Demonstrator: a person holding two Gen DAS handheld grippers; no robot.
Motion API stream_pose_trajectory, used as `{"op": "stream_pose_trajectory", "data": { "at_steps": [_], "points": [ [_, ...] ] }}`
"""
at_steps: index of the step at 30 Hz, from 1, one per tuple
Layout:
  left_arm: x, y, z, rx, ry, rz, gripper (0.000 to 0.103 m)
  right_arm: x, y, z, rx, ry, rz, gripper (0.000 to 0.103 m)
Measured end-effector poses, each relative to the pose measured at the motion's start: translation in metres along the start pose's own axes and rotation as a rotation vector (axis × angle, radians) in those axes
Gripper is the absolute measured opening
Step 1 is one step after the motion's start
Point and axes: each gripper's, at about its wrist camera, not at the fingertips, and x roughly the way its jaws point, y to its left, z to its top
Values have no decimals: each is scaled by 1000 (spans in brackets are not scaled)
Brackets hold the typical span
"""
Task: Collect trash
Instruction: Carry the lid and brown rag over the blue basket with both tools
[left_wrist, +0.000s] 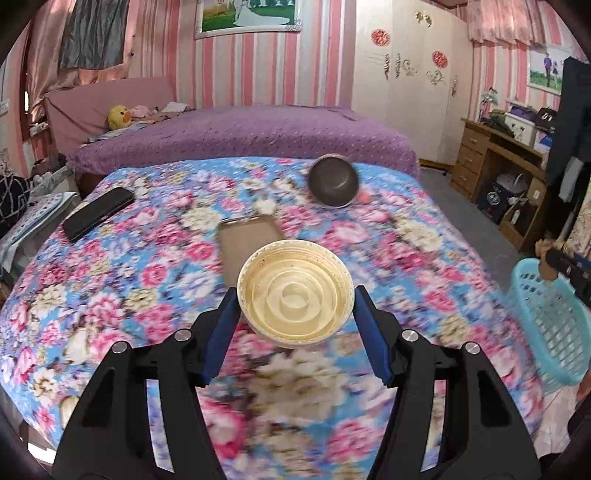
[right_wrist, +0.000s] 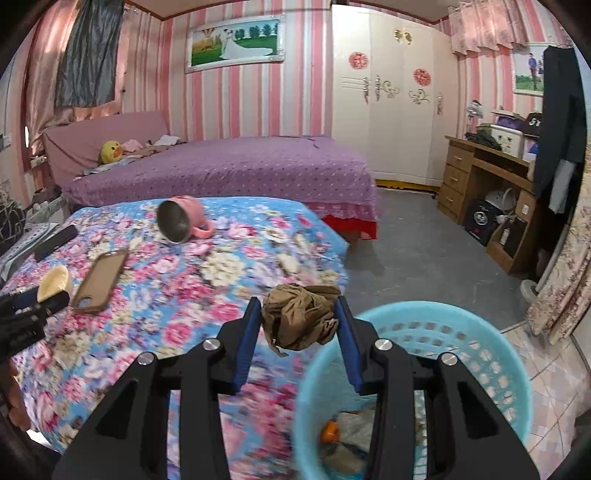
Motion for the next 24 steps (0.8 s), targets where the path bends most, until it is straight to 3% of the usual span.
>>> {"op": "stream_pose_trajectory", "data": {
  "at_steps": [10, 24],
  "points": [
    [0, -76, 3, 67, -15, -103, 61, -14, -65, -15, 25, 5, -65, 41],
    [0, -215, -17, 223, -25, -327, 61, -33, -155, -41, 123, -2, -175, 41]
  ]
}}
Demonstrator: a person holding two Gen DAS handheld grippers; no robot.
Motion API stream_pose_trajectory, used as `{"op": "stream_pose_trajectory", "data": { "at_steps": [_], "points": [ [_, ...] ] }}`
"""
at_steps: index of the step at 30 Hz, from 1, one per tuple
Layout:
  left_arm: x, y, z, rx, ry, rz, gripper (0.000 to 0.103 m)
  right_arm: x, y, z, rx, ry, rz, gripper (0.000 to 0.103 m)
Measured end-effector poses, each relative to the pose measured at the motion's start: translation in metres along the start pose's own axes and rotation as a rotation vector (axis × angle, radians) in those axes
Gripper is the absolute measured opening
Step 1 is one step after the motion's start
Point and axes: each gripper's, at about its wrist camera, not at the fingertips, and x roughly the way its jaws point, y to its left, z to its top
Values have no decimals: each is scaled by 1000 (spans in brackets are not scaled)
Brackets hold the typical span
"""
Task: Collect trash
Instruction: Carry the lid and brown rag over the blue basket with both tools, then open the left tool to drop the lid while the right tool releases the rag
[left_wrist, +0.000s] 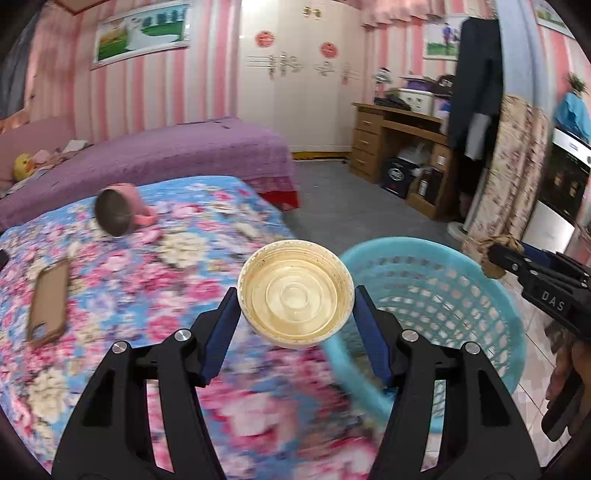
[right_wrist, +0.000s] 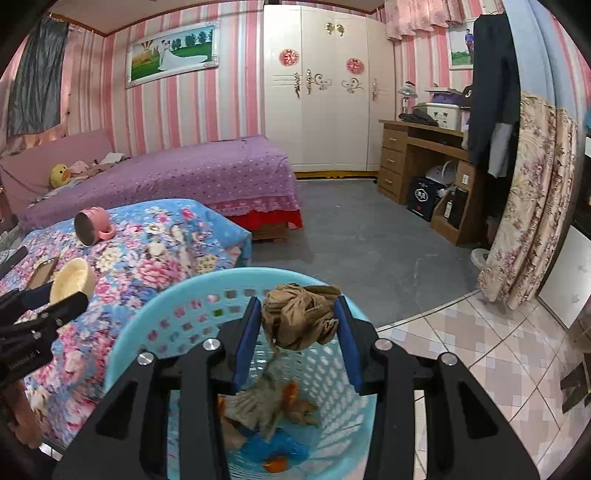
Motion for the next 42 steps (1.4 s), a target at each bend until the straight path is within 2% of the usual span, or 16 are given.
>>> {"op": "stream_pose_trajectory", "data": {
  "at_steps": [5, 9, 10, 11, 13, 24, 26, 27, 28, 30, 32, 34, 38, 42],
  "points": [
    [16, -33, 2, 22, 11, -46, 61, 2, -23, -4, 46, 2, -21, 41],
    [24, -50, 4, 53, 14, -50, 61, 3, -34, -5, 83, 0, -31, 41],
    [26, -51, 6, 57, 17, -41, 65, 3, -36, -5, 88, -3, -32, 41],
    [27, -51, 7, 58, 17, -30, 69, 3, -36, -5, 89, -4, -32, 41],
    [24, -45, 9, 47, 10, -22, 90, 3, -36, -5, 91, -5, -33, 41],
    [2, 4, 13, 11, -33, 92, 97, 10, -20, -3, 83, 2, -9, 43],
    [-5, 16, 13, -4, -33, 105, 97, 14, -12, -1, 79, 10, -13, 47],
    [-8, 22, 12, -12, -30, 106, 97, 16, -6, 0, 72, 16, -16, 56],
    [-10, 26, 11, -16, -29, 108, 97, 17, -2, 0, 68, 15, -16, 71],
    [-17, 34, 9, -22, -31, 120, 97, 17, 5, 1, 63, 11, -25, 82],
    [-25, 42, 6, -26, -36, 135, 97, 16, 13, 2, 57, 12, -7, 83],
    [-35, 55, 3, -36, -39, 152, 97, 14, 18, 4, 54, 12, -18, 98],
    [-57, 80, -3, -60, -48, 190, 97, -1, 40, 9, 33, -7, -19, 98],
    [-90, 110, -8, -85, -76, 228, 97, -27, 74, 21, 23, -56, 14, 98]
  ]
}}
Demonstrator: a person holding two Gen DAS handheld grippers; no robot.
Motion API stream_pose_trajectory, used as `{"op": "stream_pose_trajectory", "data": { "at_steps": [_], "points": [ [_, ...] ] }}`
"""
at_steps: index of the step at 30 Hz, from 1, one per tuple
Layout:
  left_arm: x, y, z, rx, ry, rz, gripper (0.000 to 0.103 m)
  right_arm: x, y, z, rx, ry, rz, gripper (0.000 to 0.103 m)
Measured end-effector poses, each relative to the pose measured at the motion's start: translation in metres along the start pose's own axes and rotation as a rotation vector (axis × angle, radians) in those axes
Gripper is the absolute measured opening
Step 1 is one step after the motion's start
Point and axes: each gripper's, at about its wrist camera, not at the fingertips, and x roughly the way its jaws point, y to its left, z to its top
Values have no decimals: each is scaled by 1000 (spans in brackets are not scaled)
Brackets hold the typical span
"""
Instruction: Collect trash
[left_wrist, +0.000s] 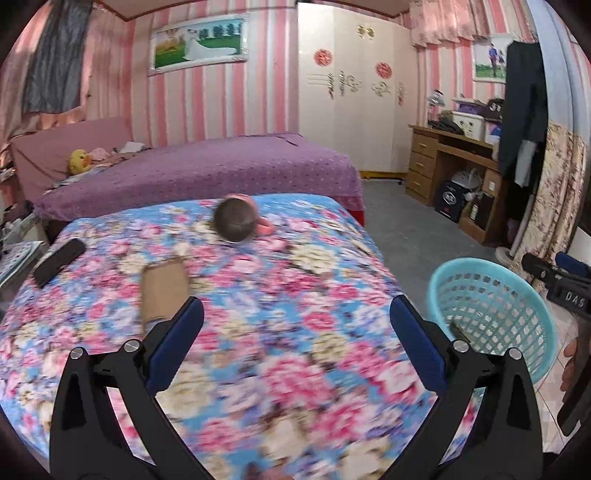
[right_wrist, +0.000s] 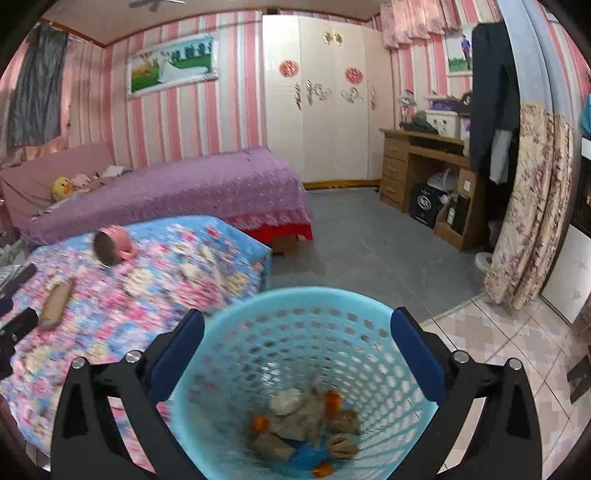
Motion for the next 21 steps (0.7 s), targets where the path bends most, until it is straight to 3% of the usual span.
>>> {"op": "stream_pose_trajectory", "data": {
  "at_steps": [4, 9, 14, 21],
  "points": [
    [-30, 36, -1, -5, -37, 47, 97, -25, 42, 10, -30, -42, 32, 98],
    [-62, 82, -17, -50, -56, 94, 98, -52, 99, -4, -72, -47, 89, 99],
    [-83, 108, -36, -51, -70, 146, 98, -73, 146, -21, -119, -55, 134, 99],
    [-95, 128, -52, -68, -88, 168, 98, -87, 179, -41, -147, -73, 166, 99]
  ]
}}
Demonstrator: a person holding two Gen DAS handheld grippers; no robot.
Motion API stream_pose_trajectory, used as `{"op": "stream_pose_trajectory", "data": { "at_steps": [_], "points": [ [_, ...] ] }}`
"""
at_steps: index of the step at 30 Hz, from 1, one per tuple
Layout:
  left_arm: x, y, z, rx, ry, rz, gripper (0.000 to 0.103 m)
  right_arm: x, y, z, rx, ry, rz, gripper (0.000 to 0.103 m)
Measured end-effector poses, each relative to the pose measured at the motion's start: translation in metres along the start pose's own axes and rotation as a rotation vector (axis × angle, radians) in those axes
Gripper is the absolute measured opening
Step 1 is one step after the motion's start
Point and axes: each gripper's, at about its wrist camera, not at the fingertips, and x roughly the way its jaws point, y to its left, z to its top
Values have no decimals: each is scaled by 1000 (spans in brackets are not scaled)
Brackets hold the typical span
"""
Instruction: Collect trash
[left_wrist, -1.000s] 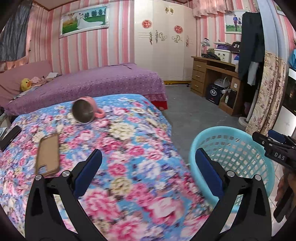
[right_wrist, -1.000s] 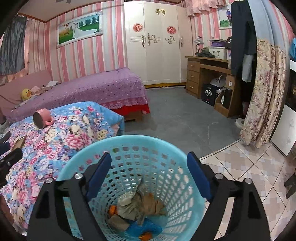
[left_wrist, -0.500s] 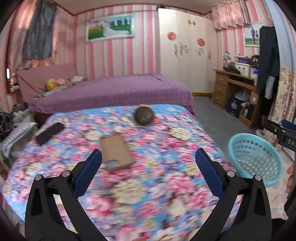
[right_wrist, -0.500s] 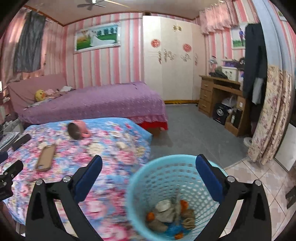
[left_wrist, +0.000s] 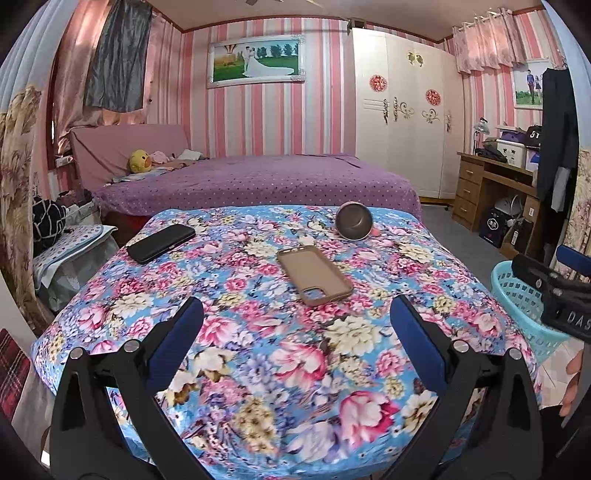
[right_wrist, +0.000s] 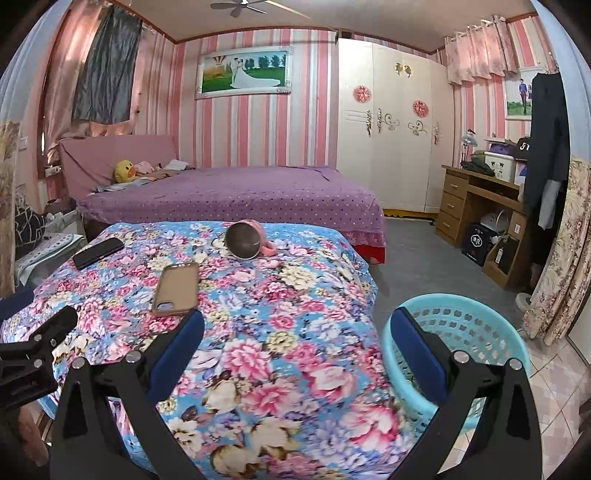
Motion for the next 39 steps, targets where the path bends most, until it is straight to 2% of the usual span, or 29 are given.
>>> {"op": "stream_pose_trajectory", "data": {
  "at_steps": [6, 14, 39],
  "points": [
    [6, 8, -5, 8, 10, 1, 98, 9, 14, -9, -57, 9, -8, 98],
    [10, 15, -3, -28, 1, -5, 98, 11, 9, -8, -22, -3, -21, 98],
    [12, 17, -2, -45, -9, 14, 98, 10, 16, -10, -50, -30, -36, 98]
  ]
}}
